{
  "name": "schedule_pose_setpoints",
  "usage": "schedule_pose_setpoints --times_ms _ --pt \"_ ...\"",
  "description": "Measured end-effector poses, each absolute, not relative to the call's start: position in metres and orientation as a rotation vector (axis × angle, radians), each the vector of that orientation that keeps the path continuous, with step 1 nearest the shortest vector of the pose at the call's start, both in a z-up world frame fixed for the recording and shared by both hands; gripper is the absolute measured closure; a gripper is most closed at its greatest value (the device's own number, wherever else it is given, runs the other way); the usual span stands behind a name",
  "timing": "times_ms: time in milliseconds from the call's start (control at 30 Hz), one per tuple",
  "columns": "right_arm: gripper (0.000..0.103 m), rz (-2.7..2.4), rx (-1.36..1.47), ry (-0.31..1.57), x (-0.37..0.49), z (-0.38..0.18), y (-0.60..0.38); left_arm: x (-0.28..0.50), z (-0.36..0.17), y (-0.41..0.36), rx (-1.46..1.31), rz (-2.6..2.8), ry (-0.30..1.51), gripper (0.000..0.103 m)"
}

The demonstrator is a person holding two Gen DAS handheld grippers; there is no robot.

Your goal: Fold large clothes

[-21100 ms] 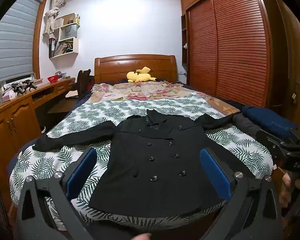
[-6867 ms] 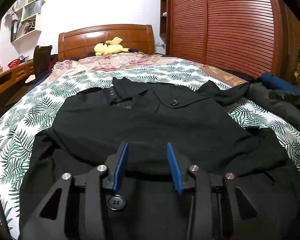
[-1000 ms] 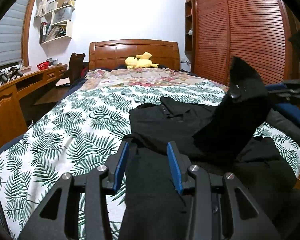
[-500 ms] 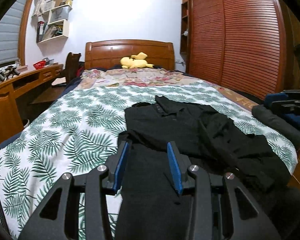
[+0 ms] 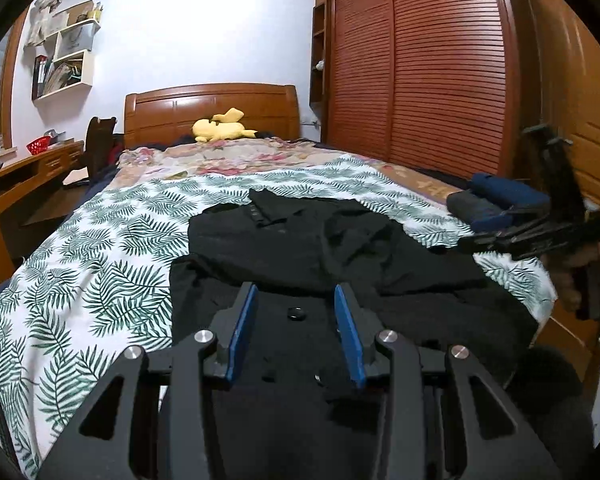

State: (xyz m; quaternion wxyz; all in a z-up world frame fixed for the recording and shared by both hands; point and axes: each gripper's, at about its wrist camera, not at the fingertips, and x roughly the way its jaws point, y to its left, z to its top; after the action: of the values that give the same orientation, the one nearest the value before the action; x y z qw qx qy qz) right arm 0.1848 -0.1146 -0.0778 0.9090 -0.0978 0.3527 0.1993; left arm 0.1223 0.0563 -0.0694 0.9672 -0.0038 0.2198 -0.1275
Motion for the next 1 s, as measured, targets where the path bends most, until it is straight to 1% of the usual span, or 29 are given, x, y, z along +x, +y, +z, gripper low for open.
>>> schedule_pose_setpoints --times_ms 167,433,667,1000 --pt "0.025 0.410 -0.188 0.729 0.178 -0.087 -0.122 0.103 -0.062 0.052 -0.060 -0.291 0.459 0.065" --pt "0.025 0.425 -0.141 0.733 0.169 -0.098 -0.137 0.091 -0.063 0.031 -0.045 -0.297 0.502 0.065" --pt "0.025 0.419 -0.116 0.746 0.155 -0.109 -0.153 0.117 -0.091 0.018 0.016 -0.248 0.594 0.065" --pt "0.025 0.390 -0.099 0.778 0.146 -0.116 -0.184 0.131 -0.119 0.051 0.006 -0.111 0.667 0.065"
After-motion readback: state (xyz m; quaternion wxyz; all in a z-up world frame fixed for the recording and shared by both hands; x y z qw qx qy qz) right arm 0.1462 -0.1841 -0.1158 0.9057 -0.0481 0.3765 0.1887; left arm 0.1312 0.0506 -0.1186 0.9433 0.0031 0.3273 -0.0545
